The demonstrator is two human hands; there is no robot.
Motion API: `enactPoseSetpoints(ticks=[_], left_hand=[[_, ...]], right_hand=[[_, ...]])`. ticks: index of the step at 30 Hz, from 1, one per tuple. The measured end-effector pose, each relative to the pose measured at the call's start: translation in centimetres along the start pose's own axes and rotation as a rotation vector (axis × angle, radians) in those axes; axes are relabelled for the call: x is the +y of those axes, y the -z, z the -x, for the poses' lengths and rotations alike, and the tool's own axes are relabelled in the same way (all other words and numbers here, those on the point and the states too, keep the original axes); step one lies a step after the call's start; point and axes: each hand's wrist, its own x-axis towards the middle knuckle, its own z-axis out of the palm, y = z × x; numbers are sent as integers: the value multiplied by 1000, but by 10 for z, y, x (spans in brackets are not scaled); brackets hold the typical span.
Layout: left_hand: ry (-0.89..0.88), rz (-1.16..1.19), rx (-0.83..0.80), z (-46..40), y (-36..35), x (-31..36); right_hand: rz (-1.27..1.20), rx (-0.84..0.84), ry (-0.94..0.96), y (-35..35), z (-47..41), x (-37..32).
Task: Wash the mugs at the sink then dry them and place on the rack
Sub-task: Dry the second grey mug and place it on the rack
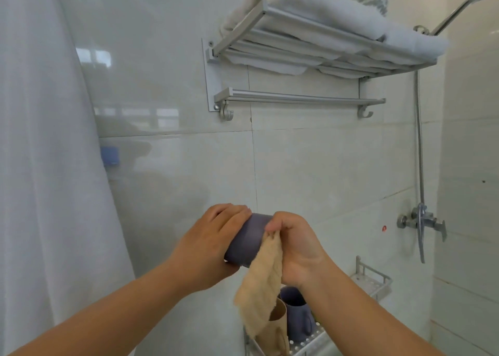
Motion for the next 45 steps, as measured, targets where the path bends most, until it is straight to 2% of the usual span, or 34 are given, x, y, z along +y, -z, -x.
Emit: enactPoseSetpoints(ticks=[2,4,6,8,11,13,15,19,22,25,27,33,38,40,42,43,45], left_hand=[[41,12,61,3,-3,2],[81,-13,78,4,-2,2],[88,-45,71,3,4,1],[81,-54,4,-1,10,-2],[153,62,-233,-8,20,-3],[218,132,-395,-11,25,-5],[215,153,-429,-14,28,-6],[257,226,-521,-23,32,1],[289,264,-554,-30,34,2],[292,285,-565,-32,33,0],[290,296,-545,-31,30,-2],[379,324,-444,-22,23,-17],[540,356,-342,-11,16,-19],[684,480,-246,-5,10,-19],[867,704,-129,1,4,-18],[940,808,-86,3,2,-16],[1045,994,-24,5,-1,-10]], right_hand=[[-71,54,29,-8,2,0],[-2,111,47,-15,2,3],[306,172,70,-18,0,6],[672,131,52,-19,-1,5],[1425,19,-26,-19,0,-3],[1824,-45,-105,-18,3,-6],[2185,-98,-169,-15,4,-4],[2700,-146,-272,-1,-6,-9],[2899,-140,-269,1,-11,-15],[2734,-124,-362,-1,-11,-14],[2536,-78,-298,-4,-13,-14],[1495,-25,-190,7,-11,-29],[758,188,24,21,-7,-29],[441,283,110,24,-1,-32],[167,367,216,29,6,-39],[93,388,271,31,9,-42],[97,429,364,34,15,-45]])
